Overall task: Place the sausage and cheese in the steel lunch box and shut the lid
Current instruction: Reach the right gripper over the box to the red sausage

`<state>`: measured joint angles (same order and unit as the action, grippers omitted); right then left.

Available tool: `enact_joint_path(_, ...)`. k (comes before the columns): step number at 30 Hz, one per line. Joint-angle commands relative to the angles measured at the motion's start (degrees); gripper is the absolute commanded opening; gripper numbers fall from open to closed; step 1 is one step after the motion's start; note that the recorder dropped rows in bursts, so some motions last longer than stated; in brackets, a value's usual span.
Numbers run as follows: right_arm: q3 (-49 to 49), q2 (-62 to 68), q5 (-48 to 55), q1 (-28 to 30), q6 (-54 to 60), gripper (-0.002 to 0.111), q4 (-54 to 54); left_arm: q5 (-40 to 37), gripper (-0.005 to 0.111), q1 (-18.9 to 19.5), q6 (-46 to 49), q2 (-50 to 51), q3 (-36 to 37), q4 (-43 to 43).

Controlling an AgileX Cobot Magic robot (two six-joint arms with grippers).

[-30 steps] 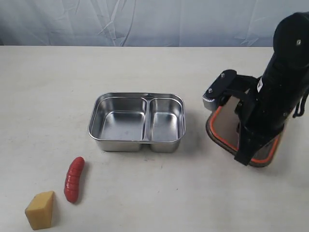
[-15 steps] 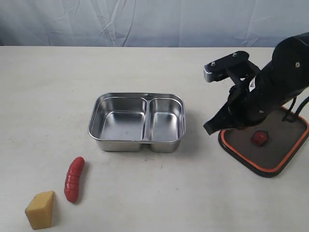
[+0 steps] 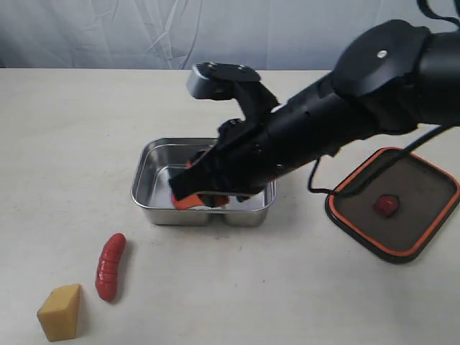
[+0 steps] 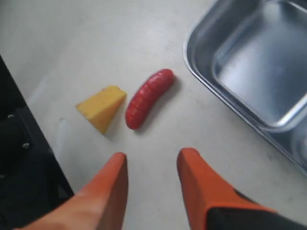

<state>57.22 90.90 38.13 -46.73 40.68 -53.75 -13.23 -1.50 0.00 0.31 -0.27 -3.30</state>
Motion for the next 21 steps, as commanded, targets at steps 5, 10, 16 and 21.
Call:
enact_joint_path(5,13.1,13.5,-1.3,-10.0,-7.0,0.039,6.8,0.3,0.000,-0.4,0.0,-0.3,0.3,-0.6)
enact_joint_path(10,18.3,20.2,-0.8,-14.3,-13.9,0.039,14.3,0.3,0.000,-0.4,0.0,-0.3,0.3,-0.6)
enact_joint_path(16,23.8,24.1,0.3,-18.0,-19.2,0.039,21.4,0.3,0.000,-0.4,0.0,-0.3,0.3,-0.6)
enact_joint_path(21,27.3,26.7,1.9,-18.7,-26.3,0.047,27.3,0.3,0.000,-0.4,0.0,-0.3,0.3,-0.6)
